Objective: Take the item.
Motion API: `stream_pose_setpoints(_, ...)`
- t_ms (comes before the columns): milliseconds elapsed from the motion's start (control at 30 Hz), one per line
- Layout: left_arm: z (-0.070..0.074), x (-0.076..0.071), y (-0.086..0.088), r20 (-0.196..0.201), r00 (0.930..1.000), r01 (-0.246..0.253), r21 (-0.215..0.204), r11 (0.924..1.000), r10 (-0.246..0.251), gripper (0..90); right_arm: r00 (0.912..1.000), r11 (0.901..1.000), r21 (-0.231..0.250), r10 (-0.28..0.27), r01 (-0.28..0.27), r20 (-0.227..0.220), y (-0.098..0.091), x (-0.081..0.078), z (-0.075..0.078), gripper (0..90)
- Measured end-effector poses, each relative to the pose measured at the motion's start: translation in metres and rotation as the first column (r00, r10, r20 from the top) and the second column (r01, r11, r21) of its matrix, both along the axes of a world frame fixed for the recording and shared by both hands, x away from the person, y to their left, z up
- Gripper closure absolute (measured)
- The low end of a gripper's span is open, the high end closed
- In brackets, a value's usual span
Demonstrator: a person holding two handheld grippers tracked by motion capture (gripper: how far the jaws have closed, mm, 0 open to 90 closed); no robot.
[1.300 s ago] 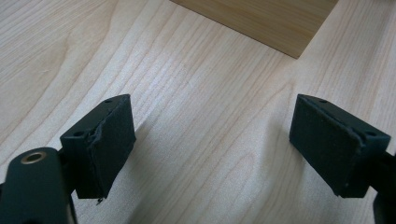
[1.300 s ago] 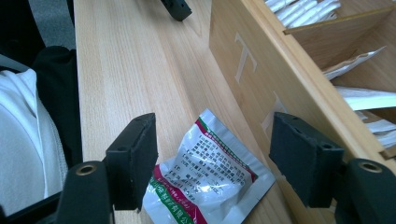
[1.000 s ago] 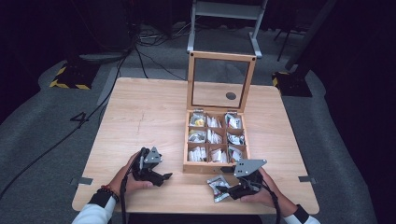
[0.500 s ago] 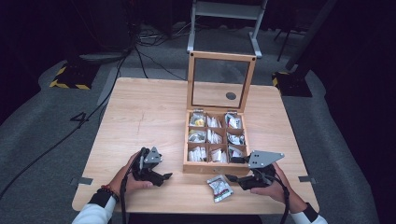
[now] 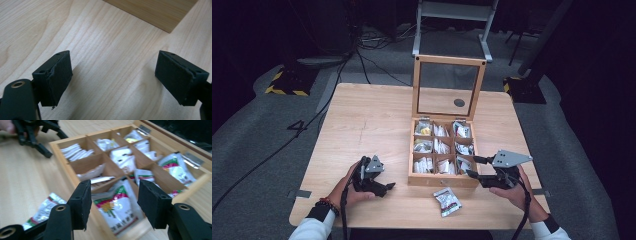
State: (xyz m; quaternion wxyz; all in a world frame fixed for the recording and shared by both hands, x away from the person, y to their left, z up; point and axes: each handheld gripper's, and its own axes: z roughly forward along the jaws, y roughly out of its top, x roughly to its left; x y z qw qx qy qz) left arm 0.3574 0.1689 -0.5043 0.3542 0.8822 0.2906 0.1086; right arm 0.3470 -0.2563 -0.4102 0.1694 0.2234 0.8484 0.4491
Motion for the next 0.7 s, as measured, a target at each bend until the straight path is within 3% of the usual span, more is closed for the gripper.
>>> stream_pose_setpoints(233,0.000,0.006,0.001,-0.002,0.9998,-0.022,-0.001,0.9998,0.022,14.6,0.9959,0.9959,0.007,-0.090,0.090,-0.007,-0.016,0.019,-0.002,45.0)
stream_pose_setpoints(500,0.000,0.014,0.000,-0.002,0.9991,-0.043,0.002,0.9991,0.043,14.7,0.9891,0.9893,0.008,-0.146,0.146,-0.021,-0.029,0.037,-0.004,44.4)
stream_pose_setpoints(633,0.005,0.019,-0.001,-0.038,0.9964,-0.075,0.033,0.9967,0.076,16.2,0.9856,0.9862,-0.004,-0.166,0.166,-0.035,-0.035,0.047,-0.006,42.5)
stream_pose_setpoints(700,0.007,0.023,0.000,-0.055,0.9943,-0.090,0.024,0.9957,0.091,16.5,0.9823,0.9830,-0.012,-0.184,0.183,-0.037,-0.038,0.053,-0.008,42.2)
